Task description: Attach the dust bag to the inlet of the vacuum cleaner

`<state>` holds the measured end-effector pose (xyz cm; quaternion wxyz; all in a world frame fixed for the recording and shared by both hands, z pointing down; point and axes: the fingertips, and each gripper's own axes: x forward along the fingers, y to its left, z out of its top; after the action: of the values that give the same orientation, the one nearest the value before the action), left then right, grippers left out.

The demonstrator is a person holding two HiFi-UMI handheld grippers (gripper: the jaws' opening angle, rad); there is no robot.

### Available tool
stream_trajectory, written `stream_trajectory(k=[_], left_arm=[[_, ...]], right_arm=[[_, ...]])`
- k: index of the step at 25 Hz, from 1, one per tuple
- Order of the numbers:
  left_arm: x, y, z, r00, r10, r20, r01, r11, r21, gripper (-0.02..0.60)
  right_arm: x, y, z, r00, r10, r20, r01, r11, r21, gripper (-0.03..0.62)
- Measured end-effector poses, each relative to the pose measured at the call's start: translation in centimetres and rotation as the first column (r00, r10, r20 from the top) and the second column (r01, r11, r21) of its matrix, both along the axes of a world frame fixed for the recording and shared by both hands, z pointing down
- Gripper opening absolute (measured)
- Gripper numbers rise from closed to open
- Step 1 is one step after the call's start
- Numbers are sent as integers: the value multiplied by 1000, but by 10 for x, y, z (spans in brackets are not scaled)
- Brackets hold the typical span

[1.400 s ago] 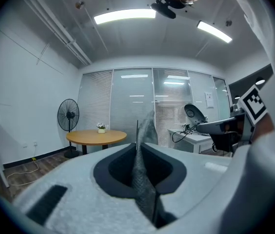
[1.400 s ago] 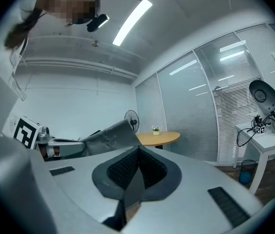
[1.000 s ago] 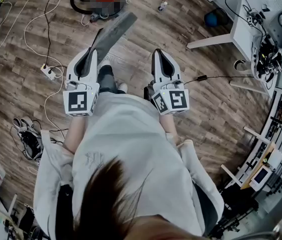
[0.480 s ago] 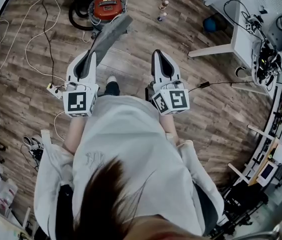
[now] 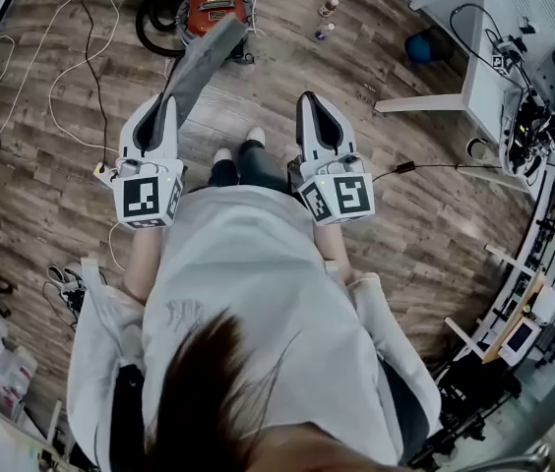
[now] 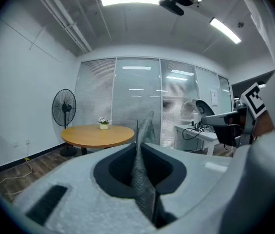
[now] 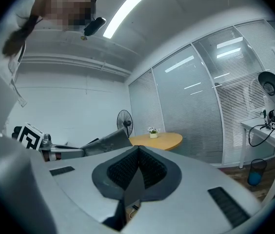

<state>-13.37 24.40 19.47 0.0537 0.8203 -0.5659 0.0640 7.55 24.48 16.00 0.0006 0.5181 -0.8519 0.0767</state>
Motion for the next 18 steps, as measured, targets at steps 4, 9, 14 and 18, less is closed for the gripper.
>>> stream_trajectory(k=[4,9,14,18], left_arm=[[-2,-11,4,1000,-19,-3,19,1000,-19,38],[0,-40,11,999,-45,8,46,998,-32,38],[11,-87,13,998,-64,17,64,997,-38,38],[24,-129,10,997,-75,30,76,997,-32,38]], right_arm=[[0,-17,6,1000,-16,11,16,1000,-16,3],[4,-53,17,999,-38,32,39,999,-30,3],[16,-109,19,998,-58,40,59,998,-34,3],[31,-157,17,996,-70,61,72,997,-38,3]])
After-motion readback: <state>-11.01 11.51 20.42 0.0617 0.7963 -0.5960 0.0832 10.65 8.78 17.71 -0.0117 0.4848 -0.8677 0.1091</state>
